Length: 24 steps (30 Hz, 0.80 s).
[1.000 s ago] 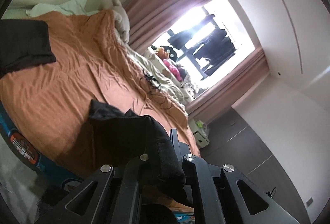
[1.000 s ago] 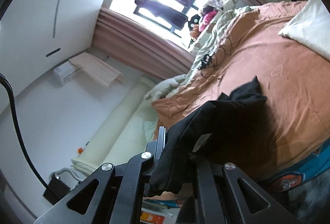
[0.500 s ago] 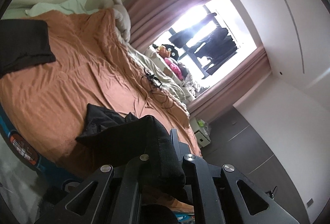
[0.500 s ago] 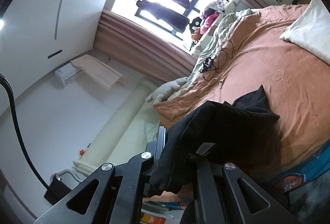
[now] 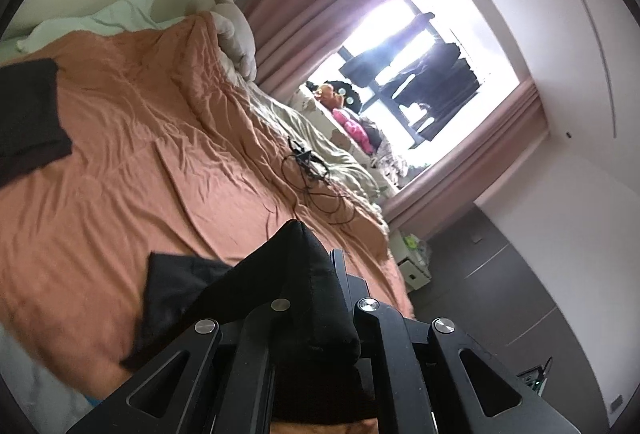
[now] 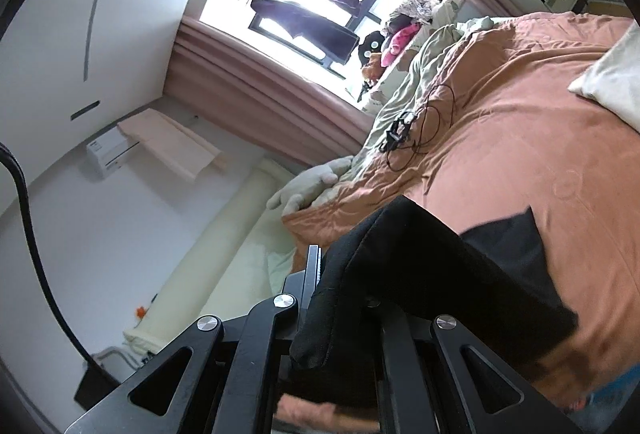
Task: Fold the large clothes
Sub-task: 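Lift the folded black shirt with both tools and carry it across the bed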
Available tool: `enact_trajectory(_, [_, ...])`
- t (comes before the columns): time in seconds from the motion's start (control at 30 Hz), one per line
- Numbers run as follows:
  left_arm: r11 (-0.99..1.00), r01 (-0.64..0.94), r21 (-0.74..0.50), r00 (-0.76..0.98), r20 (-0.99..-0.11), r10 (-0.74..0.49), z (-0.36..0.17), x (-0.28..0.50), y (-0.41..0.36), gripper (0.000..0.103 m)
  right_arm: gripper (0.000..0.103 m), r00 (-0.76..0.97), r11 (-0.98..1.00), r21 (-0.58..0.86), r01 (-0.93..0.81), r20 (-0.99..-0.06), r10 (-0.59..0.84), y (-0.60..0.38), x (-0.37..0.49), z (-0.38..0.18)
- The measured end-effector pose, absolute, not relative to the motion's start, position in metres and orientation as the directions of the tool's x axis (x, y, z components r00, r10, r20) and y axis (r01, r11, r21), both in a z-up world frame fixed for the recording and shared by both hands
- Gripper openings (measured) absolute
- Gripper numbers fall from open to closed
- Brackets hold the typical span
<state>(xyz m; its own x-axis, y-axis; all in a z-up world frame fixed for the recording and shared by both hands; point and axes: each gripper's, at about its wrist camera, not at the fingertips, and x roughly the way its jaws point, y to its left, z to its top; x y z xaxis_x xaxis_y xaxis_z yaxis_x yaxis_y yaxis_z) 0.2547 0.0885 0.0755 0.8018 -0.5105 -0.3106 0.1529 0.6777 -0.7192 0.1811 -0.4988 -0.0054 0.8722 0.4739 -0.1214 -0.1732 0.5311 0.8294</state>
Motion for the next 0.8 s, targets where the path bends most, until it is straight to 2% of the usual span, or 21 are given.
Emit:
enact_trajectory(0.33, [0.713,0.104,-0.693,0.760,-0.407,-0.507,0.035,0.363,0.070,0.005,0.005,0.860,0.576,0.813,-0.087,-0.230,0.455,-0.506,0.281,-0.028])
enact_trajectory(0.8, [0.749,-0.038,-0.662,0.677,-0.568,-0.468,-0.062,0.446,0.058,0.005,0.006,0.800,0.596,0.800,0.070,-0.402,0.446,-0.511,0.357,-0.119])
